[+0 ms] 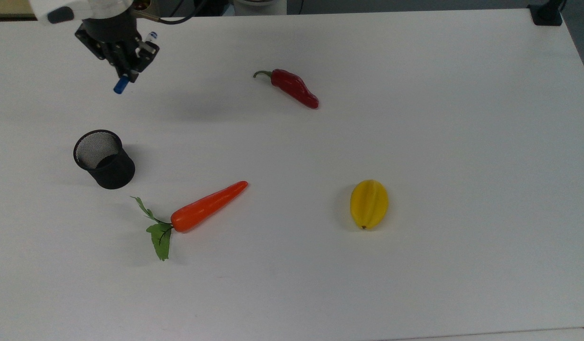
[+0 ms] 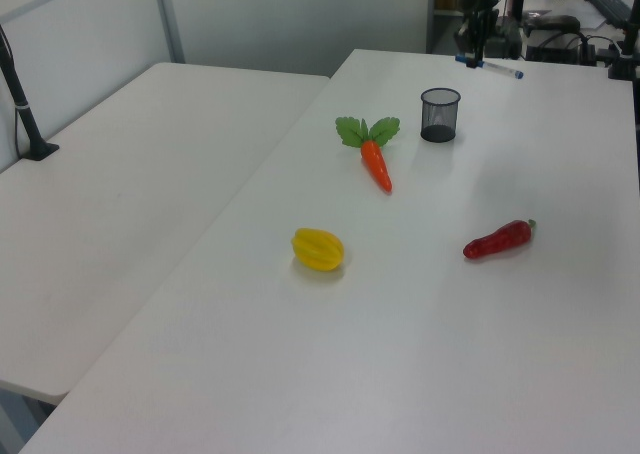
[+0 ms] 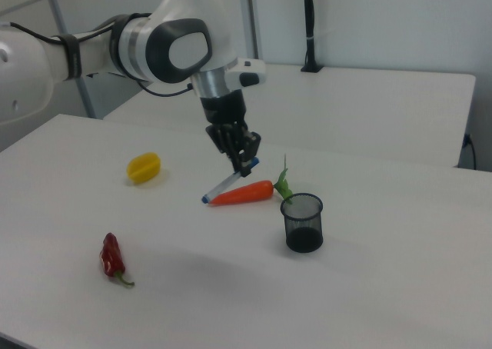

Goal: Place marker
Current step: 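Carry the marker over to the black mesh pen cup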

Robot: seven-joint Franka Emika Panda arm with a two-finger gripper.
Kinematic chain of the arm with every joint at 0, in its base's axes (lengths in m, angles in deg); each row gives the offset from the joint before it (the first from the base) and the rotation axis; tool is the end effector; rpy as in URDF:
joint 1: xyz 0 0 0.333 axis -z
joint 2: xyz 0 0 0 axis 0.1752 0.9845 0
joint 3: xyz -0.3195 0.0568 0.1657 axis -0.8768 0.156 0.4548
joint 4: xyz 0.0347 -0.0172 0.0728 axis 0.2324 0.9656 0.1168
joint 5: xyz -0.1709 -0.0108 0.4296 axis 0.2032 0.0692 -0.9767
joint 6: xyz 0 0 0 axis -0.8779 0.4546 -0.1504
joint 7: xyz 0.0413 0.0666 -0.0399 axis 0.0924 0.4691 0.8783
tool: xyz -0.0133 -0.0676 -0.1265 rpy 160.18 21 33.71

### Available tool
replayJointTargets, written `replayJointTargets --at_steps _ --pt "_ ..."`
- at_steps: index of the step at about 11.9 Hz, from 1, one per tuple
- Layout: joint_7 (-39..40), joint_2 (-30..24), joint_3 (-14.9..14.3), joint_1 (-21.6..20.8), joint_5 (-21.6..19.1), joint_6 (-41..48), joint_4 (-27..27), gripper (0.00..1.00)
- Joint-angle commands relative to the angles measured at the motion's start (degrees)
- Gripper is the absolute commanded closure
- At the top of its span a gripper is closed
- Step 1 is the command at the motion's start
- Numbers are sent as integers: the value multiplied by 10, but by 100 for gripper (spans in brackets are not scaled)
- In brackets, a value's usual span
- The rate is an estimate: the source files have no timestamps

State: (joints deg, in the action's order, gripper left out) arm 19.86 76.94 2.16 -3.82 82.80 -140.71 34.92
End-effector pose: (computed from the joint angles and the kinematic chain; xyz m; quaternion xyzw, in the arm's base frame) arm 0.7105 -0.1513 0.5217 0.9910 -0.1173 0.0247 0.0589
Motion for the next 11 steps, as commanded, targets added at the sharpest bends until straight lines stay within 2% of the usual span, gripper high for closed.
replayJointTargets --at_steps 1,4,11 --pt "5 9 -3 29 -1 -116 9 88" --pt "3 31 -3 53 0 -267 27 88" --pt "-16 94 -3 59 7 -435 29 86"
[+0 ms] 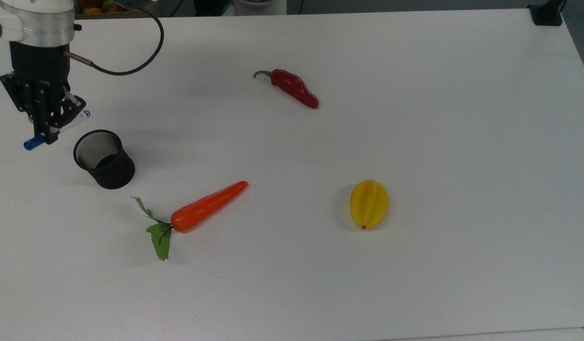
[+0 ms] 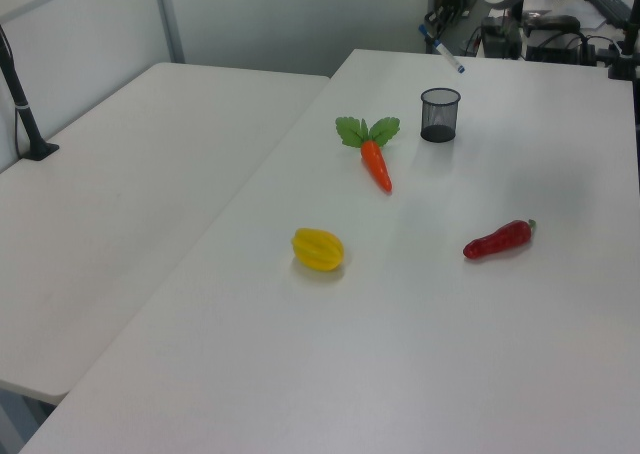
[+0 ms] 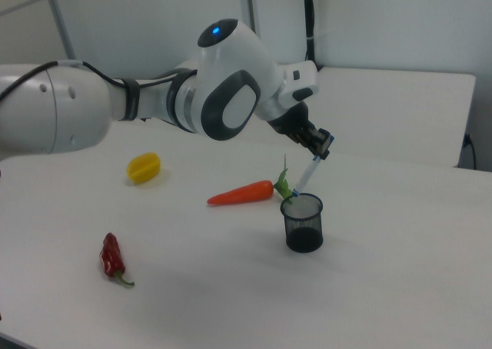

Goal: Place marker
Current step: 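Carry the marker over to the black mesh pen cup, then lower the marker into the pen cup and open the gripper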

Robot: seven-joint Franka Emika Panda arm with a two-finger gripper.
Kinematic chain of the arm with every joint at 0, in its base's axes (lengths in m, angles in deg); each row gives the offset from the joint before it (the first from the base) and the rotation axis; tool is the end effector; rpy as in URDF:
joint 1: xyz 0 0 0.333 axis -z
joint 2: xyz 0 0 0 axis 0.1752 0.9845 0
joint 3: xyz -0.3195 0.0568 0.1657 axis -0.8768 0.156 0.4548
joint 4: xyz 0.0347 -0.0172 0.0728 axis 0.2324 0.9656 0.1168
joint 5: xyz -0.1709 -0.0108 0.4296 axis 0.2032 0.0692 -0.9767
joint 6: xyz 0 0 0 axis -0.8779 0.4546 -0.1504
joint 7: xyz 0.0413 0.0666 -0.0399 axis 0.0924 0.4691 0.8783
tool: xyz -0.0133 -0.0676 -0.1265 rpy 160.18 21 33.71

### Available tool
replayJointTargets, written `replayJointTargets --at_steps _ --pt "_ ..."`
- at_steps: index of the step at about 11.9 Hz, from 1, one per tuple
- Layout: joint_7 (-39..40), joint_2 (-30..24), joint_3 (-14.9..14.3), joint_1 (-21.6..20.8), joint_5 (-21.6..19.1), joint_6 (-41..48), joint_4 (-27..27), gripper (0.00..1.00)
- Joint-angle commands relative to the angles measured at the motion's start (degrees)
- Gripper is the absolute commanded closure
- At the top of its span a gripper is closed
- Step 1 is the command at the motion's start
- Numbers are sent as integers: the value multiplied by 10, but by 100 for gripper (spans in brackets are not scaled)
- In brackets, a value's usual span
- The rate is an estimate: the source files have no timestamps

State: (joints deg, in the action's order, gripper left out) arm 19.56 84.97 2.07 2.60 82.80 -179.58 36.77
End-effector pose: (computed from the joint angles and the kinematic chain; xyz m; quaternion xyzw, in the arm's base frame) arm 0.7805 -0.2461 0.4795 0.9482 -0.1446 0.2688 0.0884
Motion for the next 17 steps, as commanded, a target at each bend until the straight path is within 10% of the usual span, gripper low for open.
replayJointTargets --at_steps 1,12,16,17 --pt "-14 25 -2 -8 7 -58 10 86" --pt "-14 47 -1 -26 9 -74 34 76" --pt "-14 45 -2 -27 9 -70 34 0" --pt "-14 44 -1 -28 9 -70 34 0"
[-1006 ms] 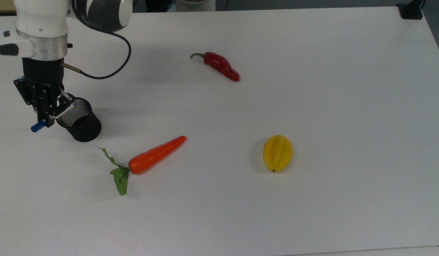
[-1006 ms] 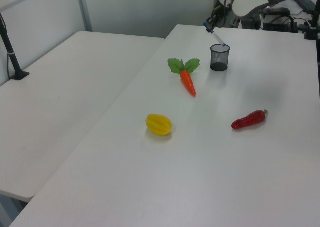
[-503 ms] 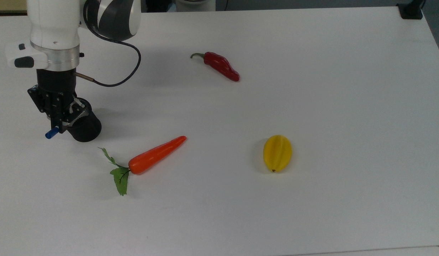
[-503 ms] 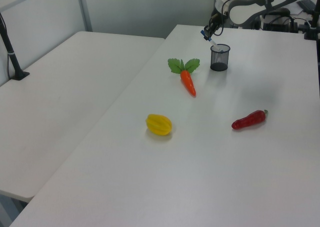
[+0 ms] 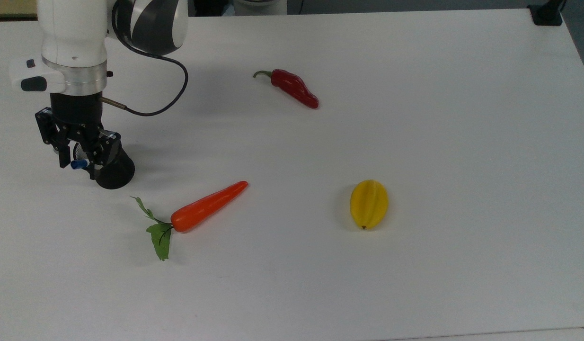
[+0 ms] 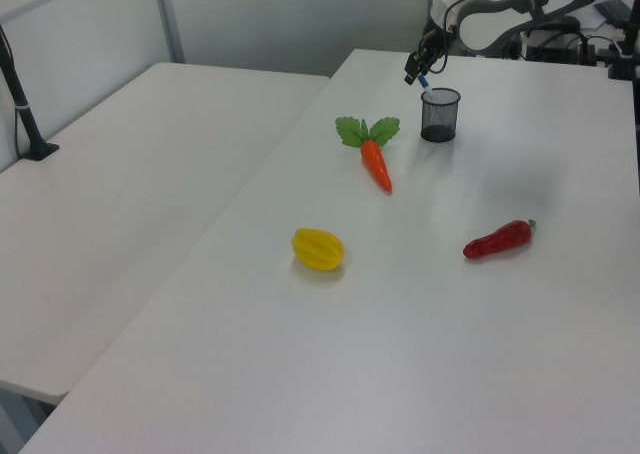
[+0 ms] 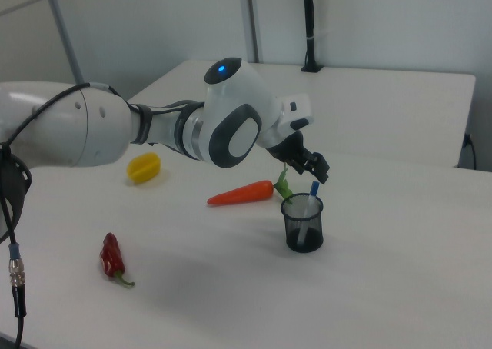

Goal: Place marker
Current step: 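Lower the marker into the pen cup and open the gripper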

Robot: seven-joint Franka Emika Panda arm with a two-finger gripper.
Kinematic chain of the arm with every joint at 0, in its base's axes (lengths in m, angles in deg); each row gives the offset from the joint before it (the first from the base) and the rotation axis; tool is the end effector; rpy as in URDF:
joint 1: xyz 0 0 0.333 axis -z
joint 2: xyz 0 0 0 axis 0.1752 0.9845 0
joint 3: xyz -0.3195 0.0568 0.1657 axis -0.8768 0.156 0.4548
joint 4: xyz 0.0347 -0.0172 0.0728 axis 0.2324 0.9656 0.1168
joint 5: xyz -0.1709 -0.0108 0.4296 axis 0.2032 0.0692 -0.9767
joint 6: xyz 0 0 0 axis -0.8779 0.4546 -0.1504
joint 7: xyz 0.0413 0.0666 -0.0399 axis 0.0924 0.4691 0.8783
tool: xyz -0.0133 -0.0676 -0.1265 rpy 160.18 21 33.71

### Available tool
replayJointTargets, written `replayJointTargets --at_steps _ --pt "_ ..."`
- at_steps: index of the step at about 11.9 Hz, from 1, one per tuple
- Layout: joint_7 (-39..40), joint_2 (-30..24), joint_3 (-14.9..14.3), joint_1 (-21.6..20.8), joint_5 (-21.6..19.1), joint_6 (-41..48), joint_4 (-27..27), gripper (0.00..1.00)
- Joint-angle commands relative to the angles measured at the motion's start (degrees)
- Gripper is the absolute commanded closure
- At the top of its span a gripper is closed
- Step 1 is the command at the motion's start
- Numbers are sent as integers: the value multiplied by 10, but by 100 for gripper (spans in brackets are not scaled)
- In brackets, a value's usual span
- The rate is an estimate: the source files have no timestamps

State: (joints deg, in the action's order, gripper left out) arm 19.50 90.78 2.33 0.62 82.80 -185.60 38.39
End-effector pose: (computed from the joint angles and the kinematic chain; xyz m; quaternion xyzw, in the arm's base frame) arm 0.8027 -0.2170 0.3947 0.9549 -0.1206 0.2588 0.0810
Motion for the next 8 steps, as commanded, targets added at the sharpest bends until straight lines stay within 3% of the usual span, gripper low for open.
replayJointTargets --at_steps 1,3,8 --pt "-13 -16 -2 -10 9 -9 18 0" --pt "-15 -23 -2 -21 9 6 17 0" --pt "-15 -83 -1 -81 11 153 15 0"
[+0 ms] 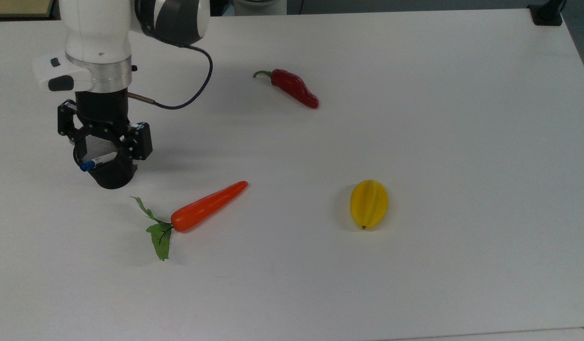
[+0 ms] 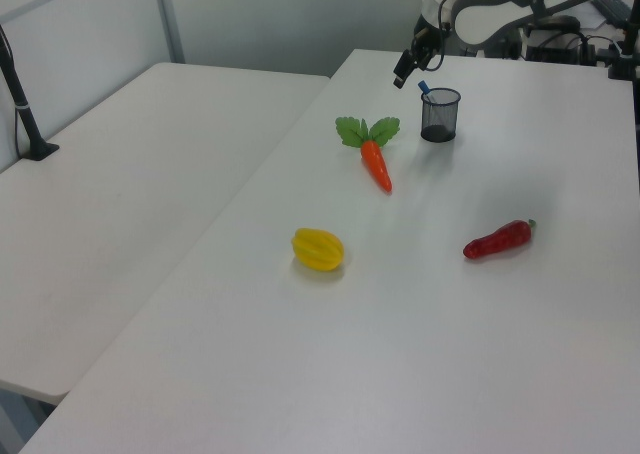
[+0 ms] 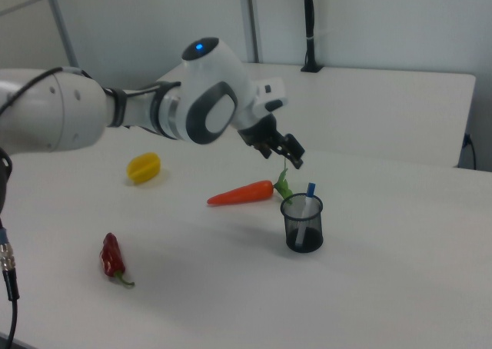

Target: Place marker

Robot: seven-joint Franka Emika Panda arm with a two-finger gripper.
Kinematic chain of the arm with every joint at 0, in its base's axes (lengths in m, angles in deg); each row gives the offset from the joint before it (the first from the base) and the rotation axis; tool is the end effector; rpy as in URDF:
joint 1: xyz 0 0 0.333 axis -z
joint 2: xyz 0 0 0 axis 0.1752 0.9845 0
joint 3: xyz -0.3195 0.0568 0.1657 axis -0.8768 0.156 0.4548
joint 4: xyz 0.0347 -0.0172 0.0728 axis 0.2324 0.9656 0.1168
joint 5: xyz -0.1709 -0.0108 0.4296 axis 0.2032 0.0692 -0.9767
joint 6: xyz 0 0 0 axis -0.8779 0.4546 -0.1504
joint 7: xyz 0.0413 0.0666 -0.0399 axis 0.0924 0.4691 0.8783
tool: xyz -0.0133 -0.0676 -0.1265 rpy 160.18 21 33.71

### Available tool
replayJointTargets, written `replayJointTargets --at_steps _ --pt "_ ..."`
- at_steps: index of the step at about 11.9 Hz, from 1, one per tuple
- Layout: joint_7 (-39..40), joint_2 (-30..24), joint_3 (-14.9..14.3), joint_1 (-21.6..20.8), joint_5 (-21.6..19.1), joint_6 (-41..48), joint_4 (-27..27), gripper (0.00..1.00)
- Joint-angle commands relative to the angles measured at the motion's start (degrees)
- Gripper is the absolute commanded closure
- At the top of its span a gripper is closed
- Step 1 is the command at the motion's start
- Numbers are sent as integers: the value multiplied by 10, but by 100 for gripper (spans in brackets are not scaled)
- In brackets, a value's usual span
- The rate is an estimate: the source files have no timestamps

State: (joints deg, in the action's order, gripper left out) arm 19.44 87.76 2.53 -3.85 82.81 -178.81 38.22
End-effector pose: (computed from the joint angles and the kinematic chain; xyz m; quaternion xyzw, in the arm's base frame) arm 0.8042 -0.1516 0.4225 0.9663 -0.0885 0.2316 0.0688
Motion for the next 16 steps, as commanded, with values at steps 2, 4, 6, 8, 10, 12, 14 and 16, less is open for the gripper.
replayJointTargets --at_steps 2,4,6,8,10,12,14,16 --pt "-15 -82 -3 -74 10 171 16 0" --pt "-15 -111 -3 -102 10 245 15 0" --pt "-13 -133 -2 -130 13 321 15 0" --pt "-8 -156 0 -144 13 379 17 0" --pt "-6 -178 1 -174 12 441 21 0" --pt "-6 -209 1 -186 12 462 46 0" --pt "-4 -234 1 -182 5 459 72 0" --pt "45 -245 1 -158 0 462 74 0"
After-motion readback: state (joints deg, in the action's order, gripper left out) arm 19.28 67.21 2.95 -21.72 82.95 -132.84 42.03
